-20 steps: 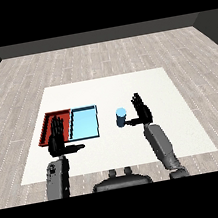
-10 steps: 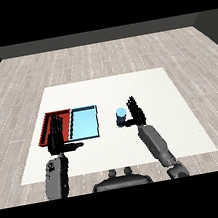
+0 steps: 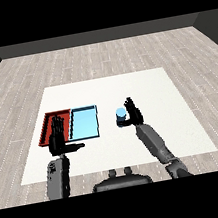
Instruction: Pick the blue can and put it in the blue box
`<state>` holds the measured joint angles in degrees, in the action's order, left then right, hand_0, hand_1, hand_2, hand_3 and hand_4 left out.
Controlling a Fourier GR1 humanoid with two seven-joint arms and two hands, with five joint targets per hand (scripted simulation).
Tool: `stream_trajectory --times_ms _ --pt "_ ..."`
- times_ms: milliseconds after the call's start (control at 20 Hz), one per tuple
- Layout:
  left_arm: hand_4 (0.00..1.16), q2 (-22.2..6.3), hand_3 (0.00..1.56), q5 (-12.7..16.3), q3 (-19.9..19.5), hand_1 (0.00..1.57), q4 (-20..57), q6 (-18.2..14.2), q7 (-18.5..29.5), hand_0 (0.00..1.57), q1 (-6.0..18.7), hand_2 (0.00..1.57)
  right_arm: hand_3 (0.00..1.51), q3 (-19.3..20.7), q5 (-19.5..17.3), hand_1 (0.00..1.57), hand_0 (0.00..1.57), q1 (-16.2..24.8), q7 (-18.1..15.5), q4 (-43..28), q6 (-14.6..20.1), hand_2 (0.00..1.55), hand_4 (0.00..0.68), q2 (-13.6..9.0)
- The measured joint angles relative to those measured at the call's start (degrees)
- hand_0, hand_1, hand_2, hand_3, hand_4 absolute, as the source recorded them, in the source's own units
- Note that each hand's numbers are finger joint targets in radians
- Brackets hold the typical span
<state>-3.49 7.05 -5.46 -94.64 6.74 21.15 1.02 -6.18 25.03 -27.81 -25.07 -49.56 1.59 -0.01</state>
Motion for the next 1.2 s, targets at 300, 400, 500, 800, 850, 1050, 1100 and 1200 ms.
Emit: stream_trajectory --times_ms 300,400,500,800,850,1050,1100,1200 --pt "0.00 0.46 0.00 0.18 0.57 0.00 -1.10 0.13 -0.04 0.00 -1.22 0.00 0.00 -1.86 3.77 0.00 0.00 -3.99 -2.54 6.03 0.22 0.00 0.000 -0.27" --pt "0.00 0.42 0.00 0.29 0.12 0.00 -0.64 -0.69 -1.10 0.00 0.50 0.00 0.00 -1.36 4.08 0.00 0.00 -6.63 -4.23 10.74 -0.99 0.00 0.000 -0.18" --pt "0.00 0.60 0.00 -0.05 0.63 0.00 -2.24 -0.96 -1.58 0.00 -0.56 0.00 0.00 -1.68 4.97 0.00 0.00 -7.74 -4.26 12.34 -1.05 0.00 0.000 -0.11" --pt "0.00 -0.12 0.00 0.91 -0.22 0.00 -0.80 0.65 -0.07 0.00 -1.18 0.00 0.00 -2.93 6.39 0.00 0.00 -10.45 -7.08 18.56 -1.94 0.00 0.000 -0.07" --pt "0.00 -0.21 0.00 1.05 -0.43 0.00 -0.56 0.28 -0.89 0.00 -0.02 0.00 0.00 -4.25 7.62 0.00 0.00 -10.79 -7.28 19.03 -1.48 0.00 0.000 -0.06" --pt "0.00 -0.40 0.00 1.16 -0.62 0.00 -0.58 0.03 -1.64 0.00 0.98 0.00 0.00 -6.35 10.11 0.00 0.00 -12.69 -6.43 20.24 -0.45 0.00 0.000 -0.07" --pt "0.00 -0.52 0.00 1.42 -0.70 0.00 -1.04 0.18 -1.94 0.00 0.68 0.00 1.25 -6.63 10.28 1.09 1.09 -12.52 -6.20 19.81 1.19 1.30 0.414 -0.05" --pt "0.00 -0.40 0.00 1.21 -0.71 0.00 -1.05 -0.06 -1.73 0.00 0.58 0.00 1.48 -7.56 10.72 1.54 1.54 -12.66 -7.19 20.52 6.36 1.51 0.642 -0.05"
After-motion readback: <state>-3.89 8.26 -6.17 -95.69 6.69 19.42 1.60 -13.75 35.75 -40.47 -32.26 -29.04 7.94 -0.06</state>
